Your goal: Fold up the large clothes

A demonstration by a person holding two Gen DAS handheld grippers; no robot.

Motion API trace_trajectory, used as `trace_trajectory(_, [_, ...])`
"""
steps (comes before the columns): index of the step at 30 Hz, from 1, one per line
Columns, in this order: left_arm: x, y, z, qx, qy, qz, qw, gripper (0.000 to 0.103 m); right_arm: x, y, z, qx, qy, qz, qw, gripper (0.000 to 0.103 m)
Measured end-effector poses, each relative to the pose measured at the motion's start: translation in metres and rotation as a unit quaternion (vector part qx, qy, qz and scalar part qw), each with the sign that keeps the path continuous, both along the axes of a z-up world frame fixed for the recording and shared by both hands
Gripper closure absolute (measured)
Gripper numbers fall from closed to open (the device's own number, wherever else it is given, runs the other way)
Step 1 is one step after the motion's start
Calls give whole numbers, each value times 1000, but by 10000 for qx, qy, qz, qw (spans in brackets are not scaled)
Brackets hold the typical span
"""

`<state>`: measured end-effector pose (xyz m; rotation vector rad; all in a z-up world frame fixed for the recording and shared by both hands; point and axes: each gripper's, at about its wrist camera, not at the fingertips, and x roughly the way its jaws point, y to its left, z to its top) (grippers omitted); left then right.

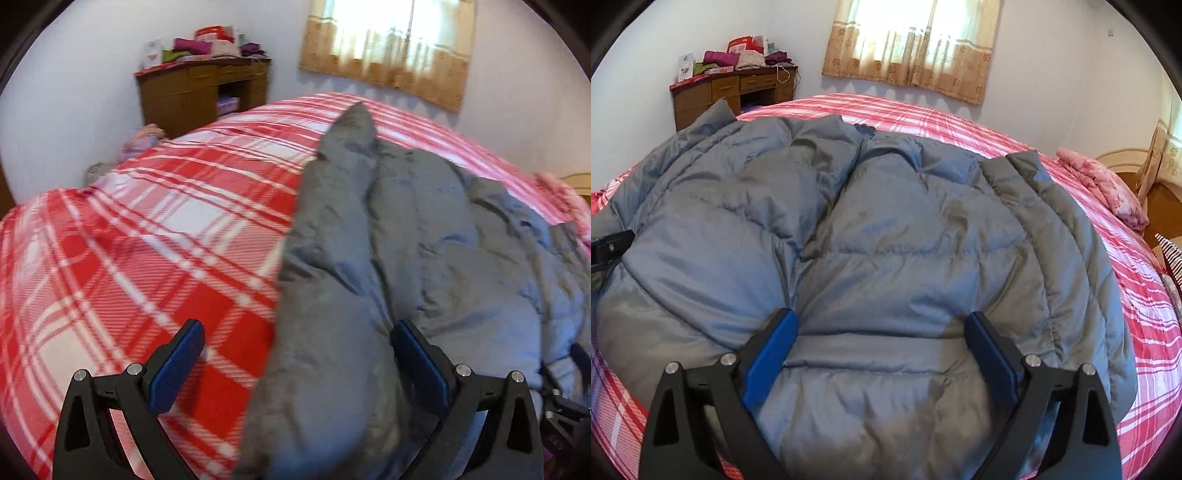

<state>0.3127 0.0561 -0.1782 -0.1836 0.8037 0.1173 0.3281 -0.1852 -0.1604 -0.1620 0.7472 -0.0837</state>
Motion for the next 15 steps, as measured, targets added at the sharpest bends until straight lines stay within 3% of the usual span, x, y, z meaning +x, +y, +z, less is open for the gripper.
trace_trajectory(2, [5,-3,-4,-422,-20,-286,9987,25,1,1,0,-57,-16,-12,10000,8])
trace_trajectory(3, [8,-5,-1,-438,-60,-321,9985,28,1,3,0,-114,-32,-11,9999,8])
trace_trajectory(5, [11,-14,0,-657,-122,-693,9954,61,2,5,-1,-175,-49,-12,9998,8])
trace_trajectory(6, [12,-17,0,-718,-120,-773,9943,66,2,6,-1,-169,-47,-12,9998,8])
trace_trajectory(8, [10,-22,4,-596,-190,-915,9938,87,2,8,-1,-145,-46,-3,9999,8])
trace_trajectory(11, [3,-17,13,-575,-308,-878,9940,93,0,9,-1,-144,-6,-18,9999,8])
trace_trajectory(15, [-14,-5,27,-410,-548,-856,9940,94,-1,16,-1,-230,18,-75,9997,9])
